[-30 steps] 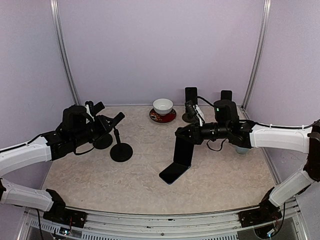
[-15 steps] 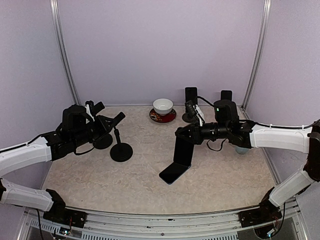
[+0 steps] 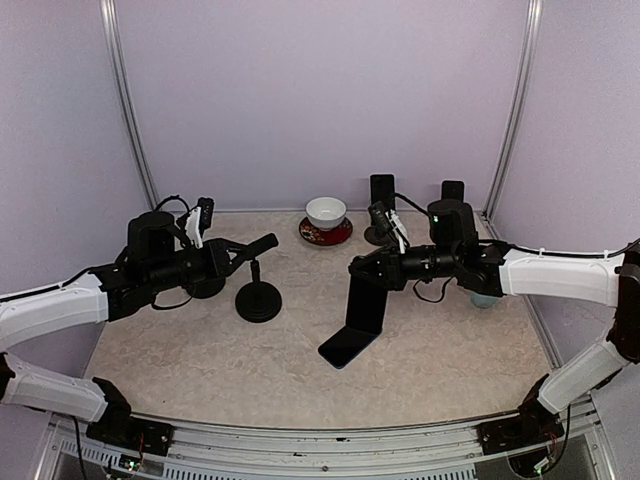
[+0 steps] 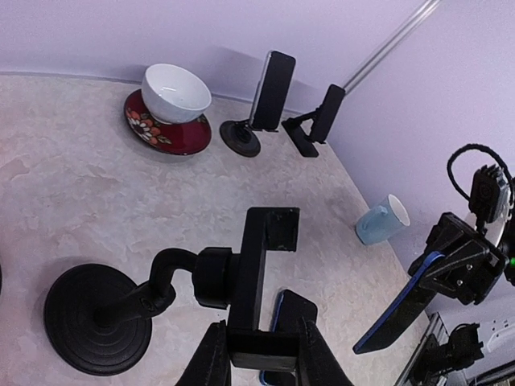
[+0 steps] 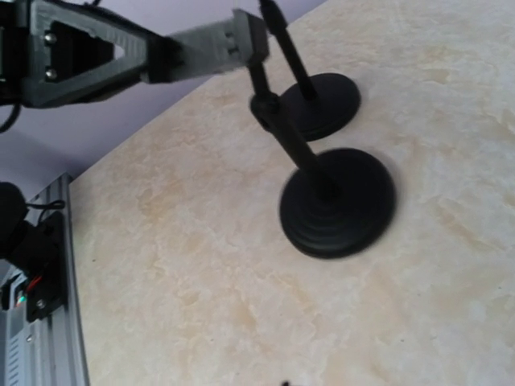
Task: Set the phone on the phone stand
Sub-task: Pick up the phone stand from the center of the board, then install the phone on the phone stand.
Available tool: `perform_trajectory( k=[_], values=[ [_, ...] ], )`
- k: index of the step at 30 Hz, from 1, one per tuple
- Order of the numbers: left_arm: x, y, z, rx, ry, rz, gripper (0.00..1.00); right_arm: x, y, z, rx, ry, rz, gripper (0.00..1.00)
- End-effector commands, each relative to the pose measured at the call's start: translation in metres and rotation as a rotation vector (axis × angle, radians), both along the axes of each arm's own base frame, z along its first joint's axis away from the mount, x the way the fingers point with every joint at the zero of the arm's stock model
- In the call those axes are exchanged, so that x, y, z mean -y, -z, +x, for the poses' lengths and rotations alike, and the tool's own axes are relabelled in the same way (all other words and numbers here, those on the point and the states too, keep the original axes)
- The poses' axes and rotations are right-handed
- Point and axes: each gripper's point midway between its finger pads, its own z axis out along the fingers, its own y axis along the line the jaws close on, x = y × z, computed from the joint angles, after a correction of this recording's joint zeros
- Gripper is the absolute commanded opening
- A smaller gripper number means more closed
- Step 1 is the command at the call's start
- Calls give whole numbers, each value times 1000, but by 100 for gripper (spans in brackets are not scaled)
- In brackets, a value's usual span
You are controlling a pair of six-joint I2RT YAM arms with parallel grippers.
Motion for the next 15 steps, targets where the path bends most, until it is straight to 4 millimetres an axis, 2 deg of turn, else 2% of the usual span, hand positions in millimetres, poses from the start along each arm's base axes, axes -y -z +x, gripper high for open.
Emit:
perform_trajectory(
  k=[1, 9, 15],
  values=[
    [24, -38, -17, 159, 193, -53, 3, -3, -37, -8, 88, -67, 94, 0],
    [37, -61, -47, 270, 380, -87, 2, -17, -57, -38, 154, -234, 137, 0],
    [43, -63, -60, 281, 463, -89, 0, -33, -80, -73, 238, -412, 177, 0]
  ],
)
